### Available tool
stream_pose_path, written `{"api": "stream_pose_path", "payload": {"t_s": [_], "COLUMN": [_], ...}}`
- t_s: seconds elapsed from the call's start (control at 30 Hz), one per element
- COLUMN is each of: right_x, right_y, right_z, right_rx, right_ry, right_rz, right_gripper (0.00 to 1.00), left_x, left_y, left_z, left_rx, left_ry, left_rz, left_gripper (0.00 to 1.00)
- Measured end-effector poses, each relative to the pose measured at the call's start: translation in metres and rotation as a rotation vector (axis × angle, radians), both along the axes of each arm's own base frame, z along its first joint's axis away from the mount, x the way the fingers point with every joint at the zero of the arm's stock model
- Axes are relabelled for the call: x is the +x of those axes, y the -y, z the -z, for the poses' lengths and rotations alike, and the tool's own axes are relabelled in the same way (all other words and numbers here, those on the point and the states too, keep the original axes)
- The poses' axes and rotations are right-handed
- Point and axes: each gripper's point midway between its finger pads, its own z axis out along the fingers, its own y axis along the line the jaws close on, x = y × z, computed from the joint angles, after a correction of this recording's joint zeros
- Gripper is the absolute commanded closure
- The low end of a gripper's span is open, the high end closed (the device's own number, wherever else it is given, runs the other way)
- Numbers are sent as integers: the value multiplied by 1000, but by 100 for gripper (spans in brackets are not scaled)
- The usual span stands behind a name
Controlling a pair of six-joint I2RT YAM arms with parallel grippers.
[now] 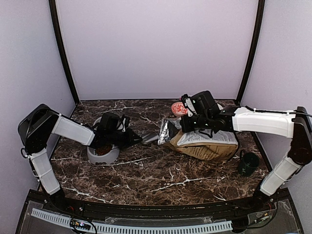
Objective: Serve the pet food
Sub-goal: Place the spatula at the center of the board.
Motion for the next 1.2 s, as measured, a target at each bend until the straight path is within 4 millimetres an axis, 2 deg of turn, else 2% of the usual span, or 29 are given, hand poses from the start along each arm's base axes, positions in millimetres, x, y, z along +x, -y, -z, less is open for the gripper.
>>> {"api": "stream_pose_path", "payload": {"t_s": [0.37, 0.63, 0.9, 1.1, 1.2], "right_x": [-2, -3, -4, -4, -4], "right_y": [0, 0, 0, 1, 1], "right_z": [-2, -3, -4, -3, -3], "right_rx": [-7, -16, -24, -27, -28], "right_ry": [-7, -5, -3, -4, -3], "right_rz": [8, 14, 20, 25, 26], "right_gripper": [100, 100, 100, 100, 100], "left_x": [-15, -30, -44, -51, -55], "left_y": [-5, -12, -6, -2, 0], "left_z": [19, 37, 35, 31, 30], "left_rx": [24, 62, 64, 74, 89], "left_ry": [-28, -64, -48, -23, -8], "left_rz": [-8, -14, 14, 38, 51], "left_gripper": [75, 58, 50, 35, 30]}}
